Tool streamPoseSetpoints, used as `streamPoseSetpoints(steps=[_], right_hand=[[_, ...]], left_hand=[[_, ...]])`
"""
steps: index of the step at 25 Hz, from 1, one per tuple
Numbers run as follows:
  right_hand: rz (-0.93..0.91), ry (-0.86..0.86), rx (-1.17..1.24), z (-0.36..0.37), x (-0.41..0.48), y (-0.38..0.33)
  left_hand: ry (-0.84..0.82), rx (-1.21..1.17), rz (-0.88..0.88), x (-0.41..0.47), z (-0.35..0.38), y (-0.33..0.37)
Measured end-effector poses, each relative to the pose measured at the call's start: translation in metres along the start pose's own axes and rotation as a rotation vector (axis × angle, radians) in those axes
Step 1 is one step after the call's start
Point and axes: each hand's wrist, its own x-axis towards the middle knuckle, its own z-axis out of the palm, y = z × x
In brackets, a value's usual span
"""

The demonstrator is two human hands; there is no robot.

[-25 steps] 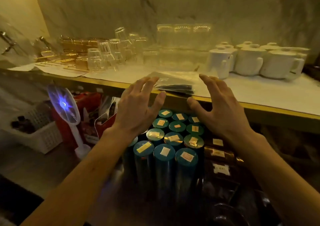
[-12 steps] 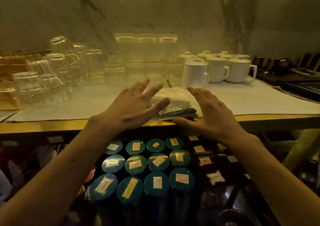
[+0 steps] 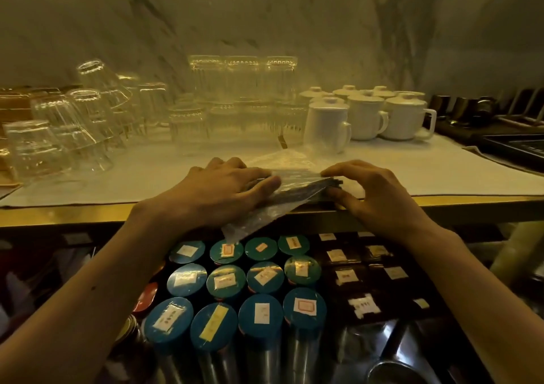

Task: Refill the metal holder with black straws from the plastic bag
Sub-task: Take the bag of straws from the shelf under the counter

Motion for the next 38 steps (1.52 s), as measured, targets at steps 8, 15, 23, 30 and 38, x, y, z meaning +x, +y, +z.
streamPoseSetpoints(steps=[8, 15, 23, 30, 38], right_hand=[[0.076, 0.346, -0.112, 0.014, -0.019, 0.003], [0.418, 0.375, 0.438, 0.019, -0.048, -0.045], [0.68, 0.331, 1.126, 0.042, -0.055, -0.063], [0.482, 0.158, 1.115, 0.027, -0.071, -0.072], [0.654, 0.408, 0.979, -0.013, -0.175, -0.038]], left_hand=[[0.265, -0.111, -0.207, -0.001, 0.01, 0.008], [0.341, -0.195, -0.266, -0.008, 0.02, 0.017], [0.51, -0.5, -0.249, -0.04, 0.025, 0.04], [0.469, -0.976, -0.07, -0.076, 0.052, 0.053], [-0.094, -1.35, 0.109, -0.063, 0.129, 0.112]])
